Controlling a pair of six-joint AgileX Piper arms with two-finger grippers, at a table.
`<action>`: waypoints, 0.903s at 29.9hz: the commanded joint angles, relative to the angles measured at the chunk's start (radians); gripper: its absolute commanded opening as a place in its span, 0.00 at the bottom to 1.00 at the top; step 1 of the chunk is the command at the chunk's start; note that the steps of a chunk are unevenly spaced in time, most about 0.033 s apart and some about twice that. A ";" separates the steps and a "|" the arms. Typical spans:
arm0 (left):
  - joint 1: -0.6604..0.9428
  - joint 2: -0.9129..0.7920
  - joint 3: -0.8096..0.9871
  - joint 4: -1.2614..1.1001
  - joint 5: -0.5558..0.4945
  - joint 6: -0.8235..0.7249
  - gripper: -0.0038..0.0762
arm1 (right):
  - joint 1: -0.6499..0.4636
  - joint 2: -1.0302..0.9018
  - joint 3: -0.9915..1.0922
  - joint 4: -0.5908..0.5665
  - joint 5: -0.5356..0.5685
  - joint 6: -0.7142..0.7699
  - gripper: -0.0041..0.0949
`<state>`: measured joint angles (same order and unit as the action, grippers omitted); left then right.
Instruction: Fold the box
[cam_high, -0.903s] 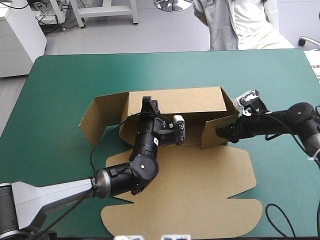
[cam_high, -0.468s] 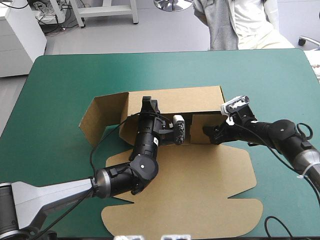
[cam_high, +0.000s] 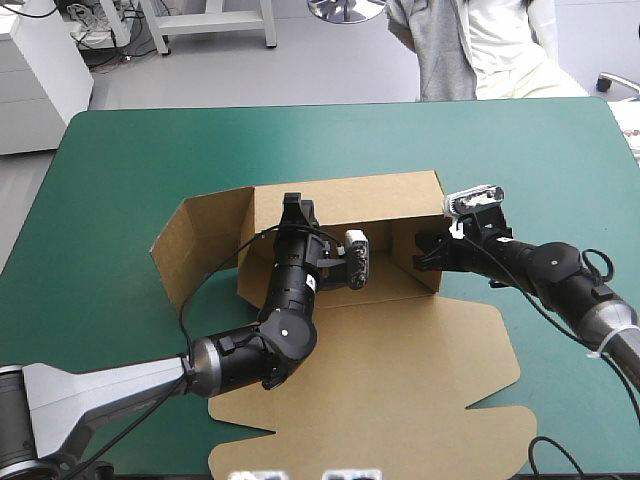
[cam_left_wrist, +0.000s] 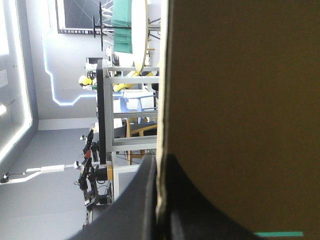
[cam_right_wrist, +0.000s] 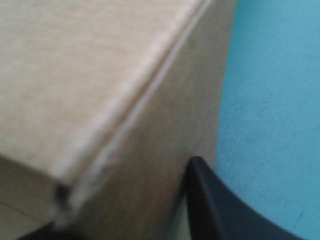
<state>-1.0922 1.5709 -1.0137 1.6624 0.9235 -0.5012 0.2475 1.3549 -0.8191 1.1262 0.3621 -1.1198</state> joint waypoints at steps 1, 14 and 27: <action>-0.005 -0.043 -0.026 0.066 0.018 -0.011 0.04 | 0.014 -0.033 -0.022 0.029 0.017 0.010 0.04; -0.005 -0.043 -0.028 0.111 0.014 -0.014 0.07 | 0.089 -0.033 -0.022 0.026 -0.112 0.040 0.04; -0.005 -0.043 -0.028 0.111 -0.069 -0.025 0.59 | 0.089 -0.026 -0.023 0.023 -0.226 0.040 0.04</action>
<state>-1.0921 1.5658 -1.0148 1.6999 0.8305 -0.5047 0.3337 1.3559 -0.8120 1.1073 0.1799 -1.0914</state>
